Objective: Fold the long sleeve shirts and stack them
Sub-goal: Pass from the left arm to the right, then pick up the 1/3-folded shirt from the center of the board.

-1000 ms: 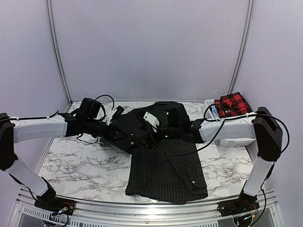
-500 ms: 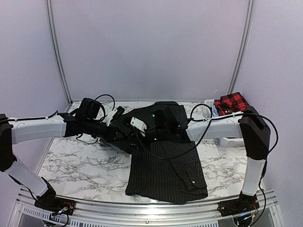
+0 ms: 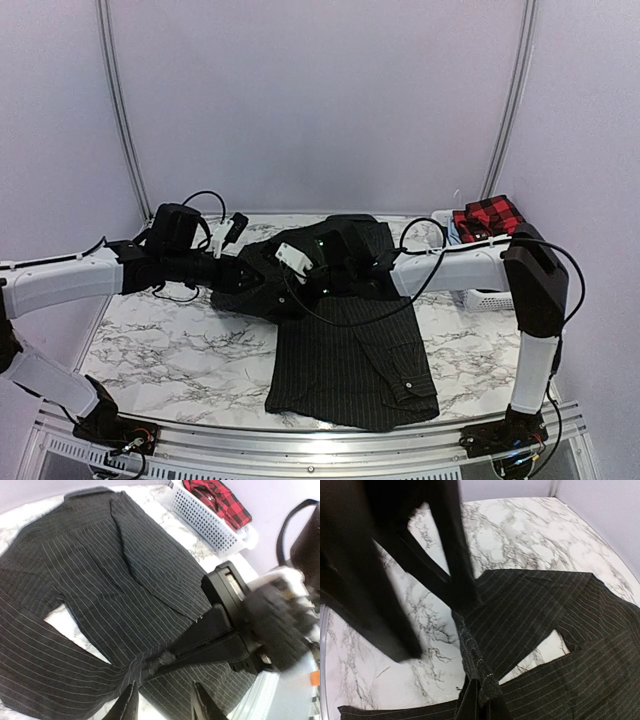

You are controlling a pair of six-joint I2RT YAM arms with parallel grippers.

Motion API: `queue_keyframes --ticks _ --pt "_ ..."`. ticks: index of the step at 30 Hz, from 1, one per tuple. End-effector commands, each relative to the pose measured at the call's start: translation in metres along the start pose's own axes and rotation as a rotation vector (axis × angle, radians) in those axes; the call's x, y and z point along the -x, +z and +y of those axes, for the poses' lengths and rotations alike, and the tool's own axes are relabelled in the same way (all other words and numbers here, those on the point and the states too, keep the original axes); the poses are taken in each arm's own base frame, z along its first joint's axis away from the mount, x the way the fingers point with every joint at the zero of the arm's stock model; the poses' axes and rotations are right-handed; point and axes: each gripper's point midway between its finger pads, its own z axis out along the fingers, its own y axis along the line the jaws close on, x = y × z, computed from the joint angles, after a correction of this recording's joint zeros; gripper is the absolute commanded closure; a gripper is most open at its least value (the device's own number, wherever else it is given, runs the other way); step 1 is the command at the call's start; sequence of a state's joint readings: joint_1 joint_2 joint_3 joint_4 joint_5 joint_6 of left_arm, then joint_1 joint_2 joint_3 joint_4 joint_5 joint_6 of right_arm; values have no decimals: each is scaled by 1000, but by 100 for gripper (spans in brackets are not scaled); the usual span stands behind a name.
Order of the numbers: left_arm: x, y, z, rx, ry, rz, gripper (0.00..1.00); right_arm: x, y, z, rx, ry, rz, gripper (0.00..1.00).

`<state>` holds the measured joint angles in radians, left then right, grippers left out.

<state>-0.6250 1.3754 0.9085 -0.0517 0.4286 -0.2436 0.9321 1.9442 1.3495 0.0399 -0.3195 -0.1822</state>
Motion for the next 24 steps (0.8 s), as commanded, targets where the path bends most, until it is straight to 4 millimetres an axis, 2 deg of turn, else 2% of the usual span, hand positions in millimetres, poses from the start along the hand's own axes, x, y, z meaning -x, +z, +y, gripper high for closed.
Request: queue_keyframes --ticks 1,4,7,14,20,24 --pt "17 -28 -2 51 -82 -129 51 33 -21 -46 -242 62 -36 100" --pt "11 -43 -12 12 -142 -148 46 54 -39 -72 -347 85 -79 100" --pt "-12 -46 -18 -21 -203 -114 47 71 -55 -95 -459 92 -93 100" --pt "-105 -29 -26 -14 -378 121 54 111 -102 -150 -717 52 -160 100" --pt "-169 -19 -35 46 -449 319 53 149 -150 -178 -867 -13 -248 100" --pt "-190 -10 -40 80 -463 405 52 173 -176 -182 -943 -81 -301 100"
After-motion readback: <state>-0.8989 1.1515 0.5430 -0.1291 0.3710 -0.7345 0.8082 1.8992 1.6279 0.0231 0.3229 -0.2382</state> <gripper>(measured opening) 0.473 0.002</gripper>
